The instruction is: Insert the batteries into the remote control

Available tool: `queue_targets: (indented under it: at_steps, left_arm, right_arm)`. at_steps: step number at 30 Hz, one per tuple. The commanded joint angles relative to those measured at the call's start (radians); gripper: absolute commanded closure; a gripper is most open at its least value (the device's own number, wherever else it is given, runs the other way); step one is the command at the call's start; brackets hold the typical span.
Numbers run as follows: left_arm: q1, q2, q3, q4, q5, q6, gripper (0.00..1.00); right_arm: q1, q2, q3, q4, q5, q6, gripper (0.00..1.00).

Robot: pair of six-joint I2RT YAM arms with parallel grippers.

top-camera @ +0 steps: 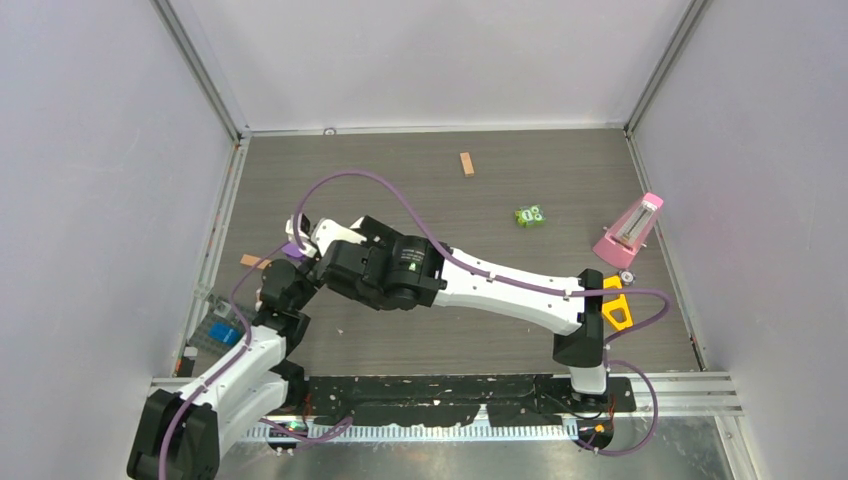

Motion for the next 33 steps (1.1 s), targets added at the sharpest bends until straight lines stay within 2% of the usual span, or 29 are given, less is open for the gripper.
queue_targets:
  at_steps: [1,11,17,27,33]
  left_arm:
    - [-0.003,0.007,0.054,0.029,0.02,-0.014,1.0]
    - [-0.003,0.016,0.065,-0.039,0.042,-0.038,1.0]
    - [-0.003,0.016,0.077,-0.074,0.051,-0.039,1.0]
    - [-0.003,0.025,0.071,-0.08,0.053,-0.053,1.0]
    - [-0.003,0.053,0.065,-0.033,0.065,-0.074,1.0]
  right_arm:
    - [0.014,0.008,0.049,-0.032,0.054,0.021,0.12]
    - [0.025,0.055,0.094,-0.078,0.203,0.022,0.1]
    - [0.032,0.068,0.097,-0.089,0.214,0.023,0.11]
    - [0.034,0.071,0.096,-0.089,0.217,0.035,0.23]
    - [0.035,0.07,0.096,-0.081,0.206,0.032,0.34]
